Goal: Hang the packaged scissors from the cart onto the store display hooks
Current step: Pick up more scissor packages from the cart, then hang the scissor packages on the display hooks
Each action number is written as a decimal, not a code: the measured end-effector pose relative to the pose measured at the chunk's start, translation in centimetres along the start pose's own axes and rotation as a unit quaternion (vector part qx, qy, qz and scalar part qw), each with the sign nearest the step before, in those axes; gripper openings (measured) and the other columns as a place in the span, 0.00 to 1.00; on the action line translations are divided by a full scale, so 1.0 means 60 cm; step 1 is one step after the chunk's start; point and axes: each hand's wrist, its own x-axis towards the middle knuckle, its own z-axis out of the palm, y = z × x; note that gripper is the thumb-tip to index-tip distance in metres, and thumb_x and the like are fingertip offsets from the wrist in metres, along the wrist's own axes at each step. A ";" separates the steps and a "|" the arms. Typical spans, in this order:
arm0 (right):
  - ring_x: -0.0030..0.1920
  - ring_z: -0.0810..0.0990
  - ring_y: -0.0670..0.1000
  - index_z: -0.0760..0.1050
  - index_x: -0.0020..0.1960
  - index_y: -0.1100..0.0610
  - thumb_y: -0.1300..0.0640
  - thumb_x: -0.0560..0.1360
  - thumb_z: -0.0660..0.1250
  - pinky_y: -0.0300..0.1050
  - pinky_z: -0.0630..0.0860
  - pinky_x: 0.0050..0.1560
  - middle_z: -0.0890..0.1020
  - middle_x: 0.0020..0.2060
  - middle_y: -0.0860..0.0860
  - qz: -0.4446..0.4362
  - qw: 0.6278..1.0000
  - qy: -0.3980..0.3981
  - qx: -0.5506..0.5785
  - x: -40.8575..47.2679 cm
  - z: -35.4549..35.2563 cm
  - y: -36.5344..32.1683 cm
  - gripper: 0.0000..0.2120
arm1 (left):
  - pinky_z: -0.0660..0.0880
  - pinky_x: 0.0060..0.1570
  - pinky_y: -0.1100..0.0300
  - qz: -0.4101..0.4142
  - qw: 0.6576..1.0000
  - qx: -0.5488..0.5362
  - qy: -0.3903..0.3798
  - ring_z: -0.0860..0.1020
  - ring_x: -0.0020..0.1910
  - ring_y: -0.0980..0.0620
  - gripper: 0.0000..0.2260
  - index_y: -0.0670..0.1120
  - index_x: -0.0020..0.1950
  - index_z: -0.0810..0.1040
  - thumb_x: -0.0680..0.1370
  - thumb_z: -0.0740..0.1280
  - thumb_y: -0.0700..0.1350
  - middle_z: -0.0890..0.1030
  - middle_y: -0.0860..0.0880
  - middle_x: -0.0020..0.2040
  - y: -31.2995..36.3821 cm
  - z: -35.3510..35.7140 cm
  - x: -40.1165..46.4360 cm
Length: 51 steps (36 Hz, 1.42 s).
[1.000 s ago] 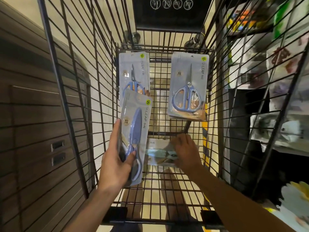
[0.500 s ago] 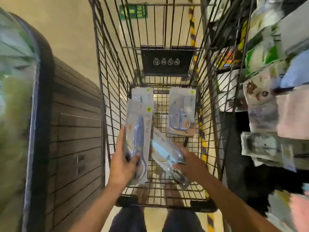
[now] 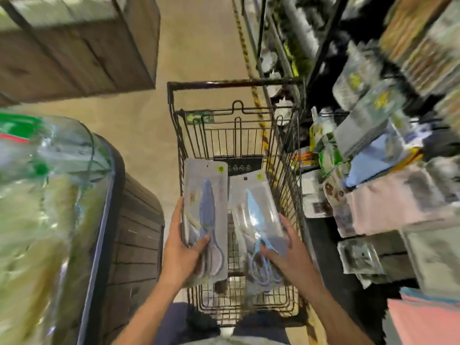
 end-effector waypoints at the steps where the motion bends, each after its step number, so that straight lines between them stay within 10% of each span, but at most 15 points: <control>1: 0.70 0.72 0.43 0.58 0.78 0.40 0.57 0.72 0.78 0.25 0.72 0.59 0.68 0.74 0.41 -0.008 1.000 0.005 0.002 -0.010 0.001 -0.008 0.44 | 0.65 0.76 0.49 0.003 1.000 -0.007 -0.007 0.63 0.77 0.59 0.43 0.58 0.81 0.56 0.74 0.76 0.39 0.63 0.60 0.79 0.003 -0.006 -0.001; 5: 0.61 0.74 0.29 0.60 0.77 0.45 0.62 0.71 0.78 0.24 0.74 0.51 0.71 0.68 0.37 -0.055 0.997 0.049 0.026 -0.055 0.016 -0.040 0.43 | 0.67 0.74 0.45 0.037 0.998 -0.020 -0.044 0.65 0.77 0.57 0.43 0.62 0.81 0.55 0.75 0.76 0.42 0.63 0.60 0.79 0.014 -0.042 -0.004; 11: 0.60 0.81 0.39 0.67 0.71 0.45 0.73 0.70 0.74 0.38 0.81 0.54 0.81 0.58 0.31 -0.062 0.986 0.124 0.090 -0.133 0.058 -0.055 0.38 | 0.65 0.75 0.43 0.073 0.991 -0.041 -0.105 0.63 0.78 0.57 0.45 0.64 0.80 0.55 0.72 0.77 0.47 0.62 0.62 0.79 0.024 -0.091 -0.005; 17: 0.70 0.75 0.46 0.64 0.76 0.39 0.57 0.69 0.81 0.55 0.75 0.68 0.75 0.70 0.41 -0.043 0.971 0.227 0.059 -0.221 0.101 -0.035 0.43 | 0.61 0.77 0.52 0.098 0.979 -0.052 -0.169 0.58 0.78 0.66 0.45 0.65 0.80 0.54 0.73 0.77 0.43 0.58 0.68 0.79 0.018 -0.115 -0.026; 28: 0.60 0.81 0.43 0.64 0.74 0.39 0.56 0.68 0.80 0.47 0.80 0.58 0.80 0.59 0.34 -0.033 0.920 0.379 0.090 -0.410 0.106 -0.024 0.41 | 0.66 0.72 0.36 0.157 0.935 -0.034 -0.315 0.63 0.79 0.50 0.46 0.74 0.76 0.54 0.70 0.78 0.50 0.59 0.63 0.80 0.061 -0.062 -0.104; 38: 0.60 0.77 0.34 0.63 0.72 0.35 0.55 0.69 0.79 0.29 0.77 0.51 0.76 0.66 0.39 -0.065 0.848 0.515 0.108 -0.640 0.066 0.001 0.39 | 0.67 0.73 0.44 0.241 0.865 -0.057 -0.436 0.64 0.78 0.56 0.44 0.68 0.78 0.57 0.71 0.78 0.45 0.62 0.63 0.79 0.151 0.040 -0.273; 43: 0.63 0.77 0.36 0.61 0.73 0.32 0.55 0.70 0.80 0.38 0.79 0.59 0.74 0.63 0.27 -0.072 0.809 0.575 0.093 -0.799 0.047 0.042 0.42 | 0.64 0.72 0.59 0.290 0.822 -0.064 -0.487 0.60 0.68 0.80 0.44 0.64 0.79 0.57 0.73 0.77 0.40 0.59 0.83 0.68 0.187 0.096 -0.418; 51: 0.63 0.77 0.37 0.61 0.73 0.34 0.58 0.71 0.78 0.34 0.80 0.54 0.74 0.68 0.38 -0.101 0.752 0.645 0.089 -1.054 0.038 0.098 0.40 | 0.59 0.76 0.57 0.350 0.767 -0.069 -0.533 0.56 0.74 0.74 0.45 0.67 0.79 0.55 0.73 0.78 0.43 0.57 0.76 0.75 0.223 0.142 -0.674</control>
